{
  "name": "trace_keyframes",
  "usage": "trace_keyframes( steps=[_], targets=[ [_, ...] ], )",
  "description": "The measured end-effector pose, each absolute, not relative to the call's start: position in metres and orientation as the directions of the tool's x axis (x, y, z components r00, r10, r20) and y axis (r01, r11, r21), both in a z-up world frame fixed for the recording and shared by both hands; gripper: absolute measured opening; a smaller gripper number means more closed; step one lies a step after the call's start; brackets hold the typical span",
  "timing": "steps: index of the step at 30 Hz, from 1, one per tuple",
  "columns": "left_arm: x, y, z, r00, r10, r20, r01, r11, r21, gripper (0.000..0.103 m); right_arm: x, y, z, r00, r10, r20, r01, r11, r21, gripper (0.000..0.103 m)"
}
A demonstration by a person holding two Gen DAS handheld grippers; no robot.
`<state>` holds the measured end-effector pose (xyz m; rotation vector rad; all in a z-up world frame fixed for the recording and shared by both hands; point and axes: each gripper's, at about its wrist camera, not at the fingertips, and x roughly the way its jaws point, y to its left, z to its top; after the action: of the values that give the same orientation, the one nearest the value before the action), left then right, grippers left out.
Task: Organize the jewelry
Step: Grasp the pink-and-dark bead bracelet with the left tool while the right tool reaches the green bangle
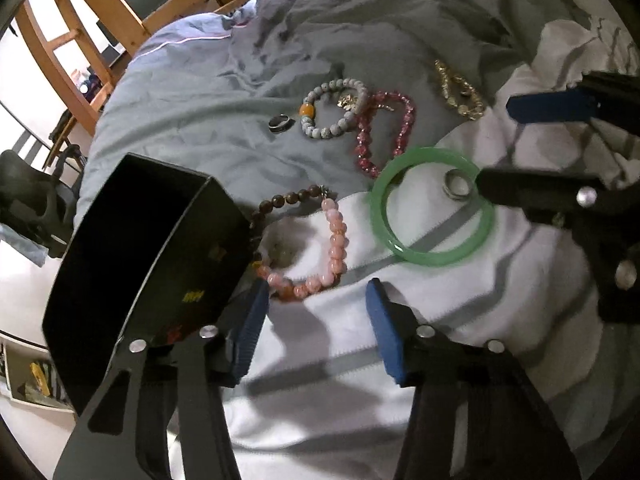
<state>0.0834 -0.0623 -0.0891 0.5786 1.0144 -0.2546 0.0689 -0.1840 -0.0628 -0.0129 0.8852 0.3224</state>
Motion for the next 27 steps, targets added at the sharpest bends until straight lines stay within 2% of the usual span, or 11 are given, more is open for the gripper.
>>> trace_keyframes(
  steps=[7, 8, 9, 11, 12, 14, 16, 19, 21, 23, 27],
  targets=[
    [0.102, -0.055, -0.101, 0.47, 0.022, -0.883, 0.438, 0.862, 0.254, 0.046, 0.085, -0.175, -0.103, 0.513, 0.265, -0.816, -0.275, 0.952, 0.136, 0.051],
    [0.103, -0.054, -0.1, 0.465, 0.012, -0.885, 0.435, 0.868, 0.24, 0.043, 0.084, -0.175, -0.103, 0.516, 0.265, -0.815, -0.276, 0.952, 0.134, 0.048],
    [0.104, -0.053, -0.098, 0.46, 0.004, -0.888, 0.432, 0.873, 0.227, 0.04, 0.084, -0.176, -0.102, 0.521, 0.266, -0.811, -0.273, 0.952, 0.137, 0.039],
    [0.106, -0.049, -0.096, 0.449, -0.015, -0.894, 0.412, 0.89, 0.192, 0.032, 0.084, -0.18, -0.1, 0.527, 0.277, -0.803, -0.261, 0.952, 0.157, 0.031],
    [0.106, -0.046, -0.093, 0.444, -0.033, -0.896, 0.399, 0.902, 0.165, 0.02, 0.083, -0.183, -0.099, 0.534, 0.278, -0.798, -0.252, 0.954, 0.164, 0.025],
    [0.107, -0.042, -0.089, 0.448, -0.038, -0.893, 0.374, 0.915, 0.149, 0.009, 0.081, -0.186, -0.096, 0.547, 0.283, -0.788, -0.241, 0.955, 0.175, 0.02],
    [0.108, -0.036, -0.086, 0.435, -0.072, -0.898, 0.356, 0.929, 0.098, 0.008, 0.081, -0.186, -0.093, 0.554, 0.286, -0.782, -0.239, 0.954, 0.18, 0.017],
    [0.103, -0.037, -0.081, 0.448, -0.08, -0.89, 0.357, 0.929, 0.096, 0.008, 0.08, -0.188, -0.086, 0.577, 0.298, -0.76, -0.23, 0.953, 0.199, 0.013],
    [0.098, -0.038, -0.075, 0.466, -0.086, -0.881, 0.362, 0.926, 0.102, 0.008, 0.081, -0.192, -0.08, 0.593, 0.317, -0.741, -0.227, 0.948, 0.223, 0.005],
    [0.094, -0.04, -0.066, 0.484, -0.116, -0.868, 0.373, 0.924, 0.085, 0.008, 0.078, -0.196, -0.071, 0.616, 0.357, -0.702, -0.237, 0.934, 0.266, 0.005],
    [0.088, -0.042, -0.052, 0.508, -0.163, -0.846, 0.39, 0.919, 0.057, 0.008, 0.078, -0.195, -0.065, 0.635, 0.358, -0.685, -0.244, 0.934, 0.262, 0.005]
  ],
)
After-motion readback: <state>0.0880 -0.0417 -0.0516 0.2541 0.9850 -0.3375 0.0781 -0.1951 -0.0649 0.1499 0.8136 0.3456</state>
